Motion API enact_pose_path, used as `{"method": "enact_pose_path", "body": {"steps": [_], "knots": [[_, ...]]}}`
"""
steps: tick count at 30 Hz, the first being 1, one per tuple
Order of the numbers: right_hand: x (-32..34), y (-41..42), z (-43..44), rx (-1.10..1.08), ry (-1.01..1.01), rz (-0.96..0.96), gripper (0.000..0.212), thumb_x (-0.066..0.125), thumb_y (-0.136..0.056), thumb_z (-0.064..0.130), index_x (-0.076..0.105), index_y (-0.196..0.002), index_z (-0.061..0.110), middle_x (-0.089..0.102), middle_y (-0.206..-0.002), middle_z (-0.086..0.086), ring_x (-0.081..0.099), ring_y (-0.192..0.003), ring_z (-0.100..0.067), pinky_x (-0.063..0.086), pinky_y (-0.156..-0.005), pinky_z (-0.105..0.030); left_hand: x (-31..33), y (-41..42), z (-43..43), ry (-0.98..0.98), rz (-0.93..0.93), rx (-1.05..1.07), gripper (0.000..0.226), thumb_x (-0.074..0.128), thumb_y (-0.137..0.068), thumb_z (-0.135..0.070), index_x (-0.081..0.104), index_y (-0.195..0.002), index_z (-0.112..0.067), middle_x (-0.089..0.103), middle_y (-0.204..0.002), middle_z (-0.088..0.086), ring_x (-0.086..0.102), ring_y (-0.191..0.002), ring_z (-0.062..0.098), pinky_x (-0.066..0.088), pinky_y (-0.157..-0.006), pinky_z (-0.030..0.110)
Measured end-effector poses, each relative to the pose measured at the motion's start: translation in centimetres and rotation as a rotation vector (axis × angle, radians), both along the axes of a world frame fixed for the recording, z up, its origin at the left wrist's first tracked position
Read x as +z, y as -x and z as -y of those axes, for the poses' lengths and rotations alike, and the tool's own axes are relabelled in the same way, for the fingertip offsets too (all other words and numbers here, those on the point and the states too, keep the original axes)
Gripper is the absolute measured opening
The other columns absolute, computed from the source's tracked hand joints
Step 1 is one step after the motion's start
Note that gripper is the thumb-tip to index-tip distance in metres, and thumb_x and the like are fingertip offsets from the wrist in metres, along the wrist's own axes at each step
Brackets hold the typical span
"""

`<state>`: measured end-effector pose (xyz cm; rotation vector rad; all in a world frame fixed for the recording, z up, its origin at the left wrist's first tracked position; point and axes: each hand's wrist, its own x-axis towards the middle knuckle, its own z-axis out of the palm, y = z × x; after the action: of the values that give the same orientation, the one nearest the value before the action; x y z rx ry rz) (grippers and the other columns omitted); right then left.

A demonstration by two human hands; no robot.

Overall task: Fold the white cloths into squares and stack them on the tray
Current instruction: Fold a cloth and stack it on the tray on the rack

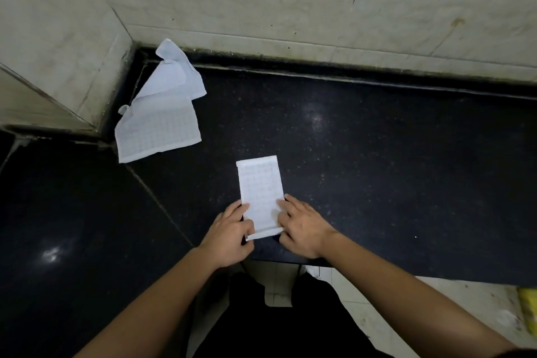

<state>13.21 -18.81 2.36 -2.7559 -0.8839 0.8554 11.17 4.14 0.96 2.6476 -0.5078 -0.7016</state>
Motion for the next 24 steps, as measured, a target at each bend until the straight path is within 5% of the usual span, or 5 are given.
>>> {"method": "enact_pose_path", "body": {"steps": [4, 9, 11, 14, 24], "knots": [[0.4, -0.2, -0.4, 0.01, 0.056, -0.082, 0.055, 0.033, -0.097, 0.039, 0.043, -0.138, 0.003, 0.006, -0.165, -0.019, 0.0, -0.153, -0.032, 0.004, -0.125, -0.043, 0.9, -0.5, 0.6, -0.06, -0.091, -0.022, 0.017, 0.061, -0.085, -0.034, 0.059, -0.1, -0.025, 0.013, -0.164, 0.003, -0.004, -0.151, 0.021, 0.014, -0.12, 0.041], [0.9, 0.2, 0.3, 0.006, -0.009, -0.149, 0.046, 0.037, -0.096, 0.041, 0.054, -0.123, 0.009, 0.026, -0.16, -0.017, 0.019, -0.15, -0.029, 0.013, -0.122, -0.038, 1.8, -0.7, 0.5, -0.021, -0.216, -0.039, 0.013, 0.062, -0.084, -0.035, 0.052, -0.092, -0.031, 0.026, -0.159, 0.001, 0.003, -0.151, 0.02, 0.014, -0.119, 0.043], [1.2, -0.1, 0.7, -0.044, -0.1, -0.211, 0.027, 0.046, -0.092, 0.042, 0.056, -0.096, 0.018, 0.055, -0.129, -0.01, 0.049, -0.123, -0.025, 0.038, -0.104, -0.034, 2.0, -1.0, 0.1, 0.054, -0.31, -0.035, 0.011, 0.063, -0.082, -0.036, 0.053, -0.086, -0.033, 0.05, -0.136, -0.006, 0.021, -0.145, 0.018, 0.027, -0.112, 0.041], [1.8, -1.0, 1.1, -0.22, -0.207, -0.331, 0.024, 0.05, -0.082, 0.052, 0.05, -0.079, 0.028, 0.061, -0.09, 0.005, 0.057, -0.082, -0.017, 0.048, -0.07, -0.035, 2.6, -1.9, -0.8, 0.232, -0.478, 0.09, 0.01, 0.061, -0.069, -0.042, 0.057, -0.073, -0.034, 0.06, -0.096, -0.008, 0.059, -0.101, 0.017, 0.048, -0.084, 0.038], [-1.8, -7.1, -0.7, -0.937, -0.549, -0.316, 0.014, 0.072, -0.089, 0.032, 0.072, -0.095, 0.02, 0.074, -0.092, 0.0, 0.068, -0.09, -0.012, 0.053, -0.085, -0.027, -0.2, -7.3, -1.0, 0.483, -0.291, 0.767, 0.014, 0.071, -0.087, -0.01, 0.073, -0.101, -0.011, 0.073, -0.097, 0.002, 0.068, -0.093, 0.013, 0.052, -0.088, 0.026]]}}
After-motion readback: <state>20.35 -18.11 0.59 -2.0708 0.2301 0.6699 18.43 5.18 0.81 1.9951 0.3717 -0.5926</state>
